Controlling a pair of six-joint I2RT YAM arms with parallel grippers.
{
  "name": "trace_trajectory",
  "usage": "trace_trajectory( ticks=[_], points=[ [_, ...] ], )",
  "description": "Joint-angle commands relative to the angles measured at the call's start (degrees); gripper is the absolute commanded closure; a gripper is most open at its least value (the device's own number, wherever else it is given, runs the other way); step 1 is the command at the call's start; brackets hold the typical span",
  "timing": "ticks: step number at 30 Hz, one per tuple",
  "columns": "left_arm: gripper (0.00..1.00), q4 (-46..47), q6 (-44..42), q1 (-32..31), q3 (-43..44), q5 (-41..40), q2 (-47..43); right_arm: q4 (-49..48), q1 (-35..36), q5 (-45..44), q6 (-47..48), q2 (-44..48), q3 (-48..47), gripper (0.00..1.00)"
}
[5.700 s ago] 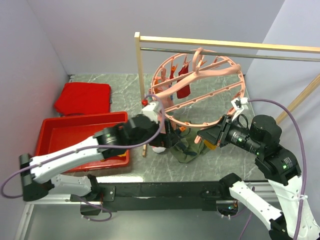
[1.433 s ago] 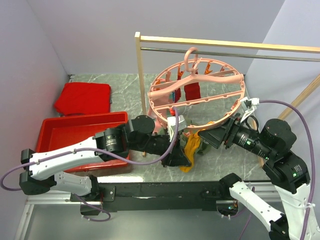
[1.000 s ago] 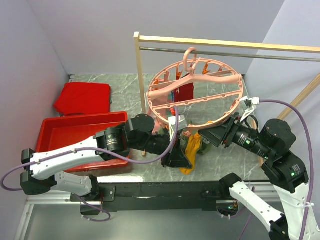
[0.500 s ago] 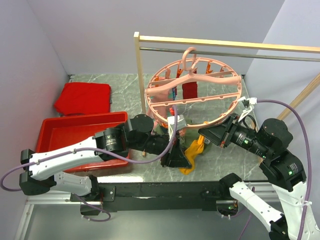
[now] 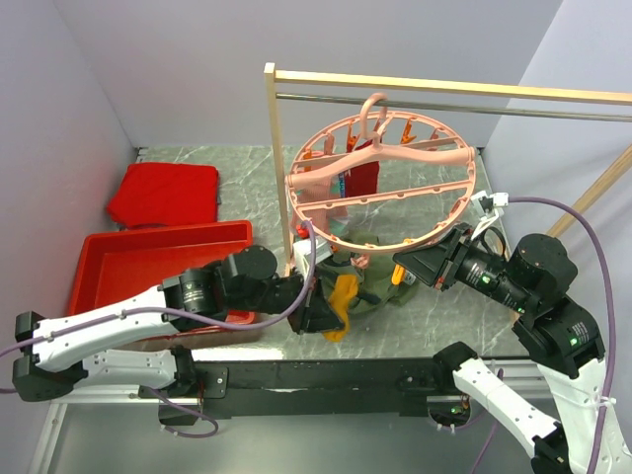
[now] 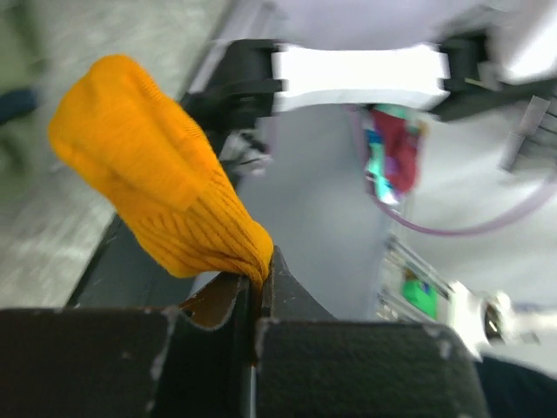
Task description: Remove the socks clipped to the hanger
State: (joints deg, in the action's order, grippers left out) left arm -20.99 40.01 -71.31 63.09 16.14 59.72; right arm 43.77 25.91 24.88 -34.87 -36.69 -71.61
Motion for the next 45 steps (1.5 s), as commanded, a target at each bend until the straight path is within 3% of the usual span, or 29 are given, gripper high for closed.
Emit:
trace_trajectory(
  ticks=[1,3,8,12,20,23,25,28,30,32,34,35,36,40,42,45],
  points=[
    [0.99,-5.88,4.10,0.82,-2.44,-12.34,-3.12,-1.32,0.28,-0.89,0.51,-0.23,-1.33,1.00],
    [0.99,-10.61,7.79,2.04,-3.41,-19.45,-4.79,-1.32,0.28,-0.54,0.42,-0.23,-0.81,1.00],
    [0.99,-17.57,15.08,8.54,-6.66,-24.74,-8.56,-1.32,0.28,-0.27,0.33,0.04,-0.02,1.00],
    [0.99,-28.64,23.26,12.85,-6.58,-34.57,-10.15,-0.79,0.28,-0.54,0.51,0.21,-0.02,1.00],
    [0.98,-46.91,31.17,23.75,-5.61,-40.22,-8.23,-0.09,0.28,-0.89,0.68,0.30,-0.28,1.00],
    [0.97,-49.48,31.36,27.00,-6.40,-40.22,-6.64,0.00,0.28,-0.80,0.51,0.39,-0.19,1.00],
    [0.86,-50.28,31.71,29.19,-7.01,-40.49,-6.38,0.00,0.28,-0.89,0.60,0.48,-0.19,1.00],
    [0.80,-50.73,32.06,32.27,-7.54,-41.54,-6.99,0.00,0.28,-0.89,0.60,0.56,-0.10,1.00],
    [0.70,-49.24,31.19,33.86,-7.81,-41.10,-8.30,0.18,0.28,-0.89,0.60,0.56,-0.10,1.00],
    [0.69,-48.71,30.39,36.23,-8.07,-40.49,-9.01,0.18,0.28,-0.89,0.68,0.65,-0.02,1.00],
    [0.47,-48.53,29.78,38.07,-7.72,-40.40,-9.01,0.18,0.28,-0.80,0.77,0.65,-0.10,1.00],
    [0.30,-48.18,29.17,38.43,-7.28,-40.23,-8.92,0.26,0.28,-0.72,0.86,0.56,-0.10,1.00],
    [0.01,-47.39,28.12,38.61,-6.76,-39.35,-8.66,0.26,0.28,-0.71,0.86,0.56,-0.19,1.00],
    [0.04,-42.58,22.41,38.70,-2.63,-34.62,-7.08,1.05,0.28,-0.98,1.56,0.56,-0.28,1.00],
    [0.01,-38.36,18.64,38.61,-1.83,-26.48,-7.43,2.02,0.28,-1.68,2.00,0.74,-0.19,1.00],
    [0.08,-21.78,15.90,38.61,-4.19,-16.18,-11.02,3.60,0.28,-2.65,2.70,1.35,-0.02,0.95]
  ],
)
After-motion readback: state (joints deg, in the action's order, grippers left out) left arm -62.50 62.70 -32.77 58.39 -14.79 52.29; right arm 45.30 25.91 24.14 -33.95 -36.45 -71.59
